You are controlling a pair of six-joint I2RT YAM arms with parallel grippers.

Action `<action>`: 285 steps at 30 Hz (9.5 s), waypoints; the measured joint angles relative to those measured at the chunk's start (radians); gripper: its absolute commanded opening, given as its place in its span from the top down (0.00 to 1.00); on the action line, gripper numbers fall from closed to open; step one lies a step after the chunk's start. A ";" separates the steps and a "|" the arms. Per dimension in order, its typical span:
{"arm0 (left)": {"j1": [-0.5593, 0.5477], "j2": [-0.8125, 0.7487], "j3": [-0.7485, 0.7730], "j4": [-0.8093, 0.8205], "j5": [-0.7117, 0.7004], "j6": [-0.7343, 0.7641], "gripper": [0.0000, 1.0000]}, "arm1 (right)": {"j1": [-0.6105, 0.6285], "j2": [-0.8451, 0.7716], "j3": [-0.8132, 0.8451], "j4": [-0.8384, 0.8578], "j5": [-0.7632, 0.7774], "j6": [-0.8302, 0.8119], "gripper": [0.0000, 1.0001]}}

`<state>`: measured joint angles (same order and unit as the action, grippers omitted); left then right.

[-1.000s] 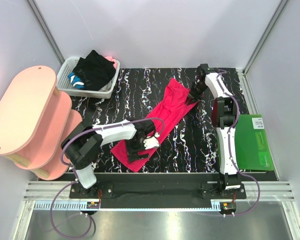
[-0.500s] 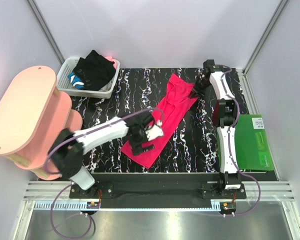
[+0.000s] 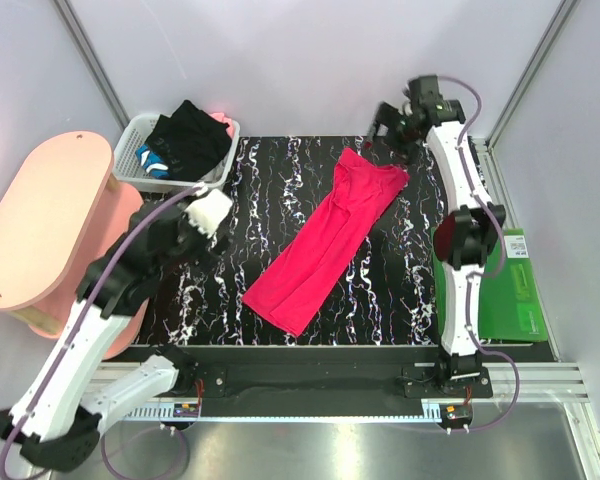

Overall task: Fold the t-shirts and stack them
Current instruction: Rotate the tshirt 45 degrees, then grab the bottom of the folded rectangular tshirt with right arm, then fold the folded rectangular tshirt in 1/3 of the way, then grab one side of the 2/3 rectangular tshirt with right arm

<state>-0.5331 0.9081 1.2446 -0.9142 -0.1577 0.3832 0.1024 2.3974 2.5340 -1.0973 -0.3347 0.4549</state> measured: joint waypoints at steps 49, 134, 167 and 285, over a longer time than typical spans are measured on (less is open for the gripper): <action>0.621 0.307 -0.092 0.043 0.395 -0.085 0.01 | 1.237 -0.271 -0.904 0.354 0.877 -0.063 0.14; 0.621 0.286 -0.074 0.040 0.407 -0.084 0.01 | 1.121 -0.348 -1.098 0.553 0.639 0.051 0.99; 0.621 0.288 -0.053 0.020 0.420 -0.083 0.01 | 0.927 -0.574 -1.096 0.269 0.360 -0.012 1.00; 0.495 0.338 0.009 -0.033 0.423 -0.123 0.01 | 1.209 -0.251 -1.121 0.388 1.216 -0.215 0.94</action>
<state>-0.0380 1.2457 1.2537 -0.9474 0.2653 0.2604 1.3113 2.1468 1.4128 -0.7090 0.8810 0.2398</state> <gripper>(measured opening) 0.987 0.107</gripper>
